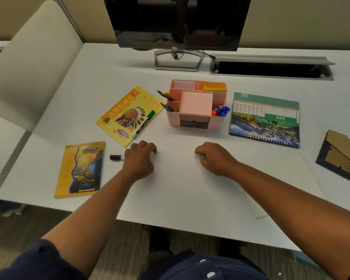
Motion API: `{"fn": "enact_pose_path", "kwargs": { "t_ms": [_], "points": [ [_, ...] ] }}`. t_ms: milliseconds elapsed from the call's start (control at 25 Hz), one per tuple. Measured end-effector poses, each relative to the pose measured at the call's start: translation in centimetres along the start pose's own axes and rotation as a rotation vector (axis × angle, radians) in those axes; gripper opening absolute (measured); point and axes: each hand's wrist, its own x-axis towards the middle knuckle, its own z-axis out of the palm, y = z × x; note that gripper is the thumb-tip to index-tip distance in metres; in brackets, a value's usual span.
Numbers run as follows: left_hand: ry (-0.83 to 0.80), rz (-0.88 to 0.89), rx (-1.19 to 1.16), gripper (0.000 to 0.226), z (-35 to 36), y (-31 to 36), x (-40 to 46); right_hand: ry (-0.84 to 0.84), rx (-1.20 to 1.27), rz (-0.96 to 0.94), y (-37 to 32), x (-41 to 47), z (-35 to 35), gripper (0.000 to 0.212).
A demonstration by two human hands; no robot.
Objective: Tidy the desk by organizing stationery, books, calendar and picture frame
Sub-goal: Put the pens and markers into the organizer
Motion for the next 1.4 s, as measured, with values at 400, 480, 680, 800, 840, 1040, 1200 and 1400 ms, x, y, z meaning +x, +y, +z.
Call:
{"fn": "enact_pose_path", "kwargs": {
  "t_ms": [400,480,680,800,840,1040,1200,1400],
  "points": [
    [0.007,0.127,-0.292,0.035,-0.3,0.2,0.3,-0.001,0.079,0.068,-0.7,0.4,0.5,0.043],
    [0.087,0.018,-0.559,0.029,-0.9,2.5,0.3,-0.006,0.145,0.059,-1.5,-0.1,0.5,0.044],
    [0.13,-0.314,-1.323,0.028,-2.0,6.4,1.6,-0.044,0.658,0.153,-3.9,-1.7,0.1,0.038],
    [0.077,-0.447,-1.726,0.024,-2.2,7.0,2.0,0.004,0.857,0.179,-4.6,-2.4,-0.6,0.025],
    [0.073,-0.456,-1.794,0.024,-2.1,7.1,2.2,0.055,0.88,0.177,-4.7,-2.5,-0.9,0.022],
    [0.223,-0.259,-1.293,0.02,-1.7,9.4,2.5,0.494,0.773,0.086,-4.3,-2.9,-2.6,0.014],
    [0.311,0.182,-0.575,0.045,-1.8,10.5,3.3,0.778,0.684,-0.051,-4.4,-3.5,-5.7,0.013],
    [0.223,0.23,-0.206,0.068,-2.2,11.5,4.2,0.947,0.442,-0.118,-3.0,-2.4,-9.0,0.023]
  ]
}}
